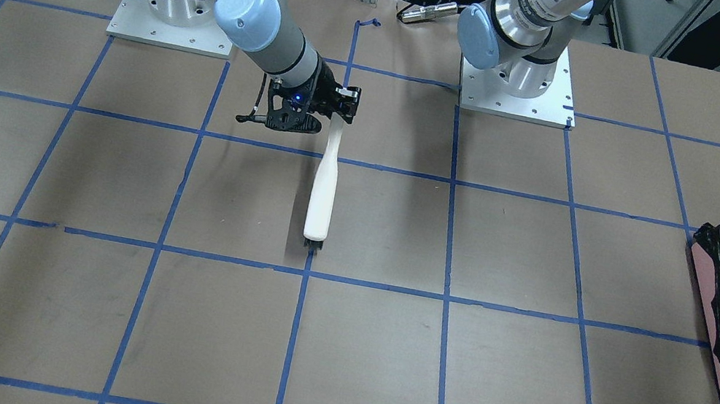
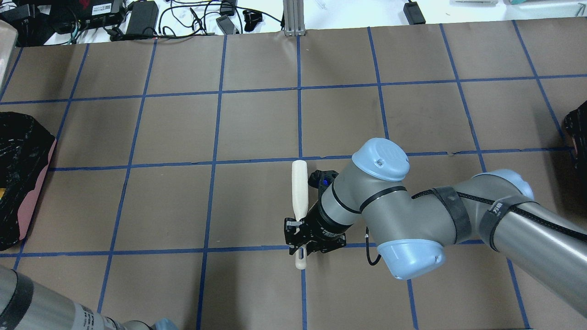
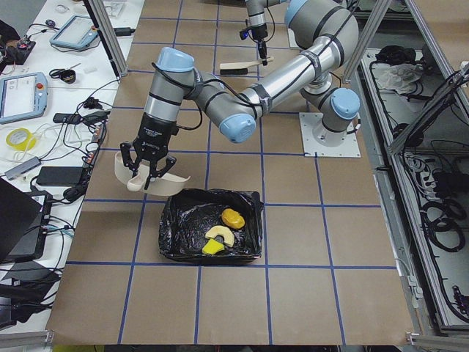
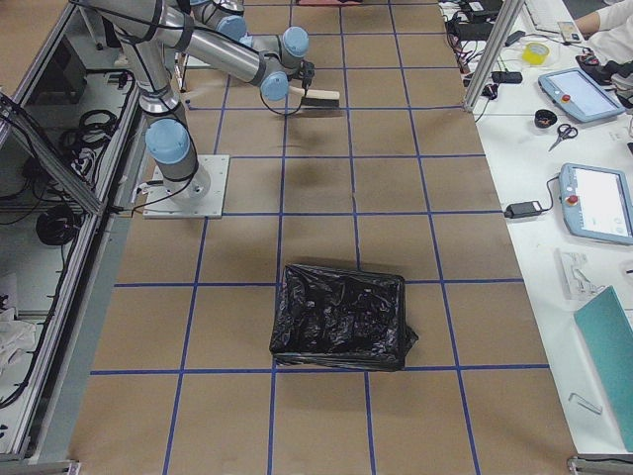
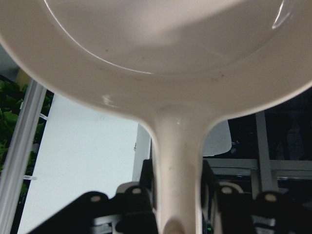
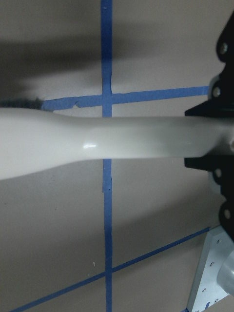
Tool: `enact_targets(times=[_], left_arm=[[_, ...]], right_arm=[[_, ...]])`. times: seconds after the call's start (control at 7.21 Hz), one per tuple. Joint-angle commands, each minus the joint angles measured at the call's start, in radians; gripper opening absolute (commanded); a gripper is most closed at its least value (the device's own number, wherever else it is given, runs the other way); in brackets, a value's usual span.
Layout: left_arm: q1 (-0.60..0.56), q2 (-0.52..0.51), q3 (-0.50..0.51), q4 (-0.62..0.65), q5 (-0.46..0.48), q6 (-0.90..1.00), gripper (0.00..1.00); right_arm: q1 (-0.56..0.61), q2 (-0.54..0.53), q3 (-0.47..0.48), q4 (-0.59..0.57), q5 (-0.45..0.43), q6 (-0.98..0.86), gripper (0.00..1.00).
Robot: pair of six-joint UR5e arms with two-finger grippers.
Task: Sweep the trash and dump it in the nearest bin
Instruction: 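Tip the dustpan over the black trash bag with the left gripper, then bring the empty dustpan back to the table center with the left gripper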
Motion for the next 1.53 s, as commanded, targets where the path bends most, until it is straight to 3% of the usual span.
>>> enact_targets(times=[0.0,0.14,0.42,0.69,1.11,1.39], left_arm=[[-0.102,-0.012,-0.012,-0.124,-0.059,-0.294,0.0],[-0.103,-0.005,-0.033,-0.198,-0.139,-0.493,0.0],[-0.142,-0.006,-0.064,-0.296,-0.161,-0.8,0.0],[-0.213,-0.003,-0.125,-0.31,-0.162,-1.15,0.0],[-0.387,-0.029,-0.134,-0.424,-0.156,-1.645,0.0],[-0.504,-0.055,-0.131,-0.482,-0.258,-1.947,0.0]], right_arm=[[0.001,0.004,0.0,0.0,0.006,-0.001,0.0],[-0.001,0.006,0.0,0.001,0.006,-0.01,0.0],[-0.001,0.007,0.004,0.003,0.006,-0.014,0.0],[-0.001,0.016,0.004,0.003,0.0,-0.03,0.0],[-0.001,0.016,0.005,0.006,-0.005,-0.03,0.0],[-0.002,0.022,0.005,0.009,-0.011,-0.03,0.05]])
